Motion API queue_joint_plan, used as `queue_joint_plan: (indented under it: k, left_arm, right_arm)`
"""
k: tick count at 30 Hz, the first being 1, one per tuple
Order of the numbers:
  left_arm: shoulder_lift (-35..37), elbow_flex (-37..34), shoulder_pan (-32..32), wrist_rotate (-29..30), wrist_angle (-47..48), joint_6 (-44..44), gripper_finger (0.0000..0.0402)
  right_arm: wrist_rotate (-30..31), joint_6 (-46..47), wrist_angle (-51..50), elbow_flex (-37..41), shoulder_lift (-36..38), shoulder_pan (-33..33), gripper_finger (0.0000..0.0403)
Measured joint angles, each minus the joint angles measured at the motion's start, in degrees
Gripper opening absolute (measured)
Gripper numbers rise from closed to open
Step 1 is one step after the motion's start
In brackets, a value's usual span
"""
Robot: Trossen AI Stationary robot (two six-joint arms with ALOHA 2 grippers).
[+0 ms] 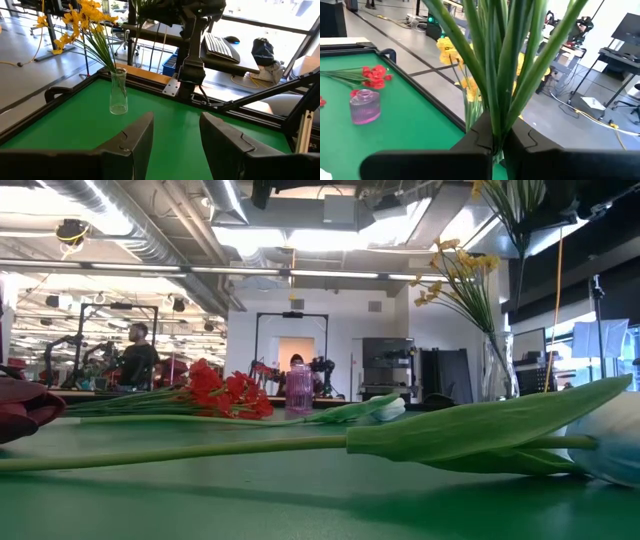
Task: Sort flowers into vase by color
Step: Put the yellow flowers into the transparent vase
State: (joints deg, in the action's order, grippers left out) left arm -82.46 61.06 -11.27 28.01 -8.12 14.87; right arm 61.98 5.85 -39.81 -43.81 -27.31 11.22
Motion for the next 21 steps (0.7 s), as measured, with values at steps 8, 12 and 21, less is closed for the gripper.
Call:
queue_joint_plan:
  k: [8, 12, 21]
  left_arm:
    - [0.0, 0.0, 0.2, 0.0, 0.0, 0.0, 0.0156]
    - [0.0, 0.0, 0.2, 0.0, 0.0, 0.0, 0.0156]
    - [0.0, 0.0, 0.6, 0.0, 0.0, -0.2, 0.0156]
  right_arm:
    - [0.0, 0.4, 3.7, 2.8, 0.2, 0.0, 0.0017]
    - [0.0, -1.6, 5.0, 4.3, 0.2, 0.0, 0.0017]
    - [-16.6, -7.3, 13.8, 4.5, 0.2, -6.9, 0.0010]
